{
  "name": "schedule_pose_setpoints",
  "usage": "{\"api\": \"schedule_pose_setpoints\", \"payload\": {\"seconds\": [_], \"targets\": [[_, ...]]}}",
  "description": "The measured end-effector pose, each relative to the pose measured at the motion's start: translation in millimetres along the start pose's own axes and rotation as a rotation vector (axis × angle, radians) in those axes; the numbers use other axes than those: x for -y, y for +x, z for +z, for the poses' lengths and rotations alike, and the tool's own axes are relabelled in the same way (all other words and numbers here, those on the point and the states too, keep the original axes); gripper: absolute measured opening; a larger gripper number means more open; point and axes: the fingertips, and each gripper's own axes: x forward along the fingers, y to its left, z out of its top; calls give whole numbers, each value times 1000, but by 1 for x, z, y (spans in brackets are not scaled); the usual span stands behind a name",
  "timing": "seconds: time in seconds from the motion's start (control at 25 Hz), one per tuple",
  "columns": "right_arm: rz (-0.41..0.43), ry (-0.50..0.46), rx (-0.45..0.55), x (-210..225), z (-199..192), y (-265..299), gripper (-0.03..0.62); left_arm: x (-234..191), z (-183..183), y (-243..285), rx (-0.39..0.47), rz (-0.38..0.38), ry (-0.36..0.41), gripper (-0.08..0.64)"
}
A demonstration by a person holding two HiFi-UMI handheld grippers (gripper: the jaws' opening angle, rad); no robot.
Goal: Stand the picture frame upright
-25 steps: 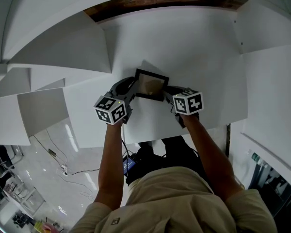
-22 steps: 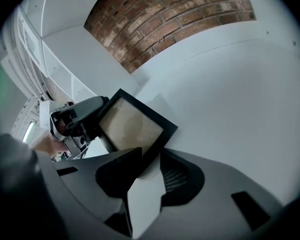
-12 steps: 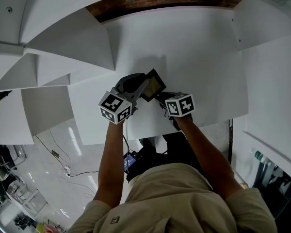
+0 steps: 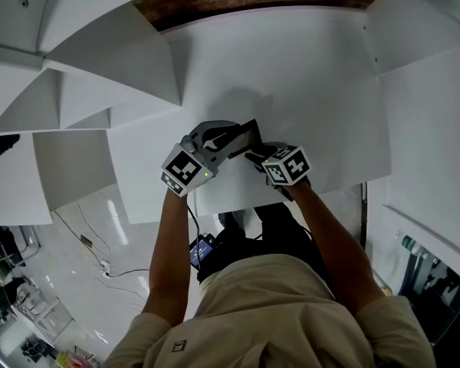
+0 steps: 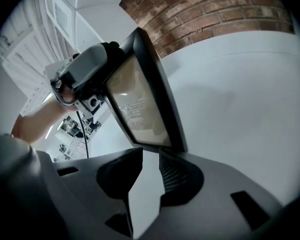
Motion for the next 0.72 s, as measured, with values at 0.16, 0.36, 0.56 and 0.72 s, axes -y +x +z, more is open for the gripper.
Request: {"api": "schedule_pose_setpoints", "payload": {"seconds": [0.16,0.36,0.56,0.72], "targets": [[-70,-81,-41,16,-8,-18,100,13,2,2,6,-56,22,58],[-161,-297,-118,32,-8,-35,156,27,3,5,14,-119,45,55],[-111,-461,-72,20,13,-36,162,33,4,8,12,-153,59,55],[-112,-538,-37,17,17,-35,87,35,6,9,-6,-151,87,55]]}}
